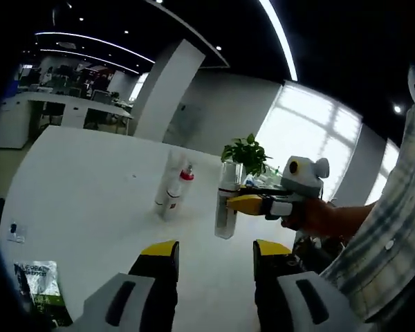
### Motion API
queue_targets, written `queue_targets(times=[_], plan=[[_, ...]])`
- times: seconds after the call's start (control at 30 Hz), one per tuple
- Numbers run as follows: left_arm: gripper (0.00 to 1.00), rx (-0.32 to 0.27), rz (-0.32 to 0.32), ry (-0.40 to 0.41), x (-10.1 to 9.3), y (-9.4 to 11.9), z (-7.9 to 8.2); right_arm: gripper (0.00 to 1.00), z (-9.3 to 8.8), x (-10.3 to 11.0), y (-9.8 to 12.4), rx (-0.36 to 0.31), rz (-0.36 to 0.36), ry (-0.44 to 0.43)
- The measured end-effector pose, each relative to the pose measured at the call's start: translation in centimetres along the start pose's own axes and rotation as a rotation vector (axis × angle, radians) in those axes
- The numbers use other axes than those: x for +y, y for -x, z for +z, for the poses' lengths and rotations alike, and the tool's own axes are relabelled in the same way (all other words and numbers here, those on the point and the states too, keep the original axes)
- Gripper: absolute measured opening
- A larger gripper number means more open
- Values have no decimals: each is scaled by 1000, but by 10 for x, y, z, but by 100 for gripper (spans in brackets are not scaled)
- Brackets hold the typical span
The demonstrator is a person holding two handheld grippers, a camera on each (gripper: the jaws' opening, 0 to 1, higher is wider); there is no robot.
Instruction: Arrange the skincare products in the storage area until every visible bottle or jar stands upright without overlapping.
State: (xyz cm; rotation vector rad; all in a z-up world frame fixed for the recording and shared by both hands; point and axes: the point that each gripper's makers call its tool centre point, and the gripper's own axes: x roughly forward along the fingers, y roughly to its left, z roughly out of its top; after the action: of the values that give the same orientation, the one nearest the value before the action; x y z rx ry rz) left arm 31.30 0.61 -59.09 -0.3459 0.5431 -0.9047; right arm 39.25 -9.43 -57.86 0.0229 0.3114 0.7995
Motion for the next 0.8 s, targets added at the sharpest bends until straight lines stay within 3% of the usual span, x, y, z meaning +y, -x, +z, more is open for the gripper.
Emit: queue_targets(times=[0.17, 0.3, 0.57, 0.8], plan=[[43, 19, 17, -21, 3, 4, -6, 20, 1, -34, 2, -41, -67, 45], [42, 33, 44, -6, 12, 7, -8, 20, -6, -52, -3, -41, -81, 61], [40, 52, 93, -2, 20, 15, -10, 20, -25, -76, -13, -67, -97, 47], [37, 98, 146, 20, 22, 26, -25, 20, -41, -97, -21, -106, -89, 37]])
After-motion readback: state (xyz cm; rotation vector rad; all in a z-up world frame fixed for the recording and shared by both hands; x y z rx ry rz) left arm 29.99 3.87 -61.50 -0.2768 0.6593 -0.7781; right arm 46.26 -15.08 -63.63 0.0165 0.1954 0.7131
